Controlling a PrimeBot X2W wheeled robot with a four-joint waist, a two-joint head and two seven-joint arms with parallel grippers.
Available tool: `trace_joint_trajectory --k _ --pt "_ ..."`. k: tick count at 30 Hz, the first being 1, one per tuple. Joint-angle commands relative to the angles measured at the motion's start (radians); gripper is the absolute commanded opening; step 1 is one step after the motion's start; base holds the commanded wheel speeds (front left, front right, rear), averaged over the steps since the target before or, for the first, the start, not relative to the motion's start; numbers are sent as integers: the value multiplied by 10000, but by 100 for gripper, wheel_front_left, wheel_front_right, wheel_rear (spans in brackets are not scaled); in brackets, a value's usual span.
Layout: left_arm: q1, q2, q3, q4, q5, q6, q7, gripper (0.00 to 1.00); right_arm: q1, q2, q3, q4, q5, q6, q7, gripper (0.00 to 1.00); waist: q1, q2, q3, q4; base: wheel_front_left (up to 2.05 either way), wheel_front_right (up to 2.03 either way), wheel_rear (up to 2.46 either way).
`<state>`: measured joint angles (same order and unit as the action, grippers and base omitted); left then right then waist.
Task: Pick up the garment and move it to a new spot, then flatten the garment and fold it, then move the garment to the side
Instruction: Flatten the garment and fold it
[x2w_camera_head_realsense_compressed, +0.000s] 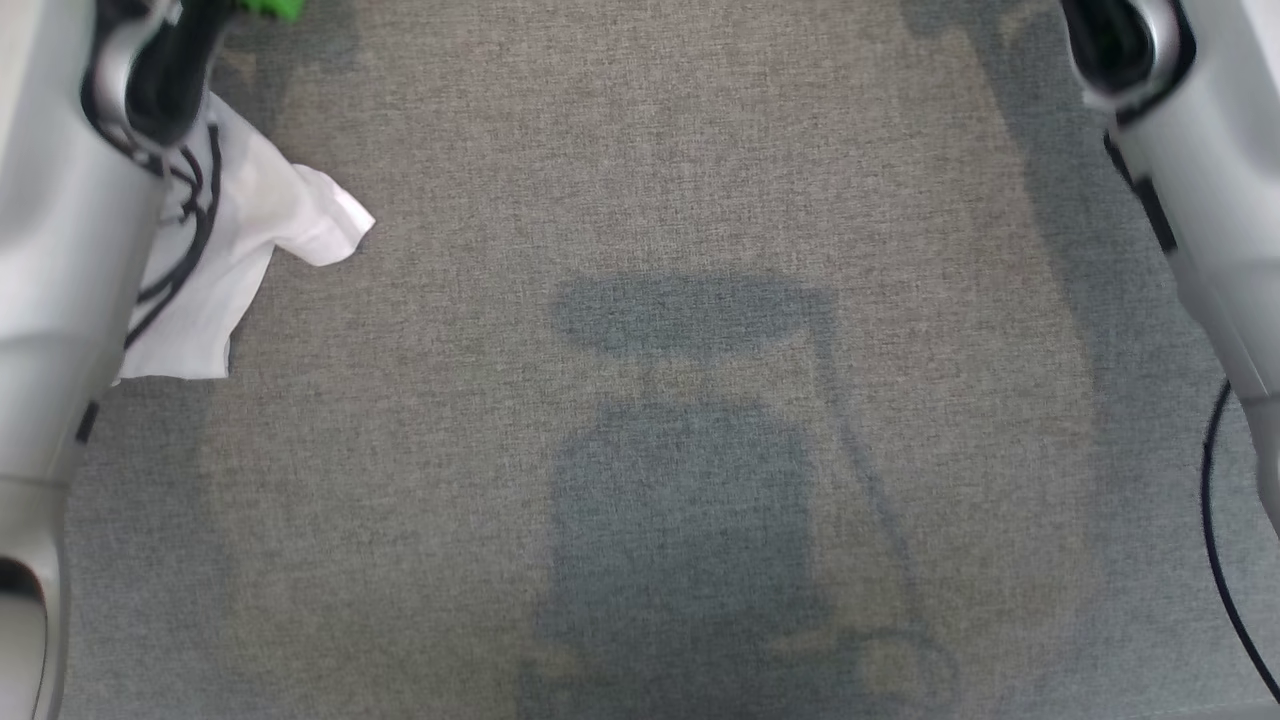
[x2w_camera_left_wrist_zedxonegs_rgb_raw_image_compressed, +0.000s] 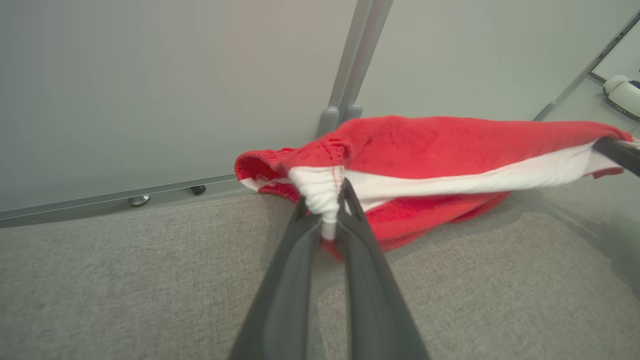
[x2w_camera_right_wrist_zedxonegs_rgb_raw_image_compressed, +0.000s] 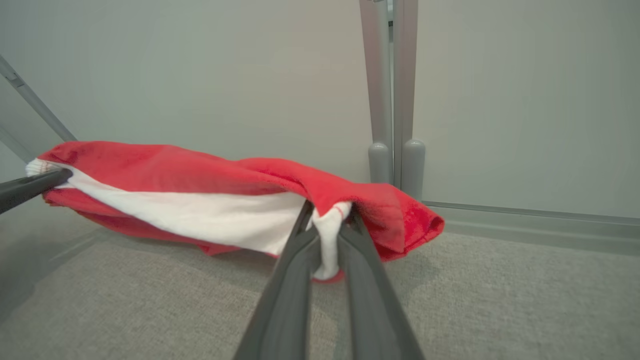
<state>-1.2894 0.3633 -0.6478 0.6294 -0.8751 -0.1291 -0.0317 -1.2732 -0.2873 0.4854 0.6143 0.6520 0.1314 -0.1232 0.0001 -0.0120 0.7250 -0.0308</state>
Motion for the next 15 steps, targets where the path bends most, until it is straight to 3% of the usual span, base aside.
trace_joint_trajectory --k 1,11,15 --pt "304 234 -204 -187 -90 -21 -164 0 408 -293 141 -227 304 -13 1 0 -1 120 -60 40 0 0 0" --pt "3918 1564 -1658 -2252 -1124 7 -1019 0 4453 -2465 924 -2838 2867 -16 -141 0 -1 120 -1770 -76 0 0 0" --pt "5514 1989 -1849 -3358 -1292 478 -1301 0 6299 -3244 949 -3870 3311 -18 -104 0 -1 120 -2633 -136 0 0 0"
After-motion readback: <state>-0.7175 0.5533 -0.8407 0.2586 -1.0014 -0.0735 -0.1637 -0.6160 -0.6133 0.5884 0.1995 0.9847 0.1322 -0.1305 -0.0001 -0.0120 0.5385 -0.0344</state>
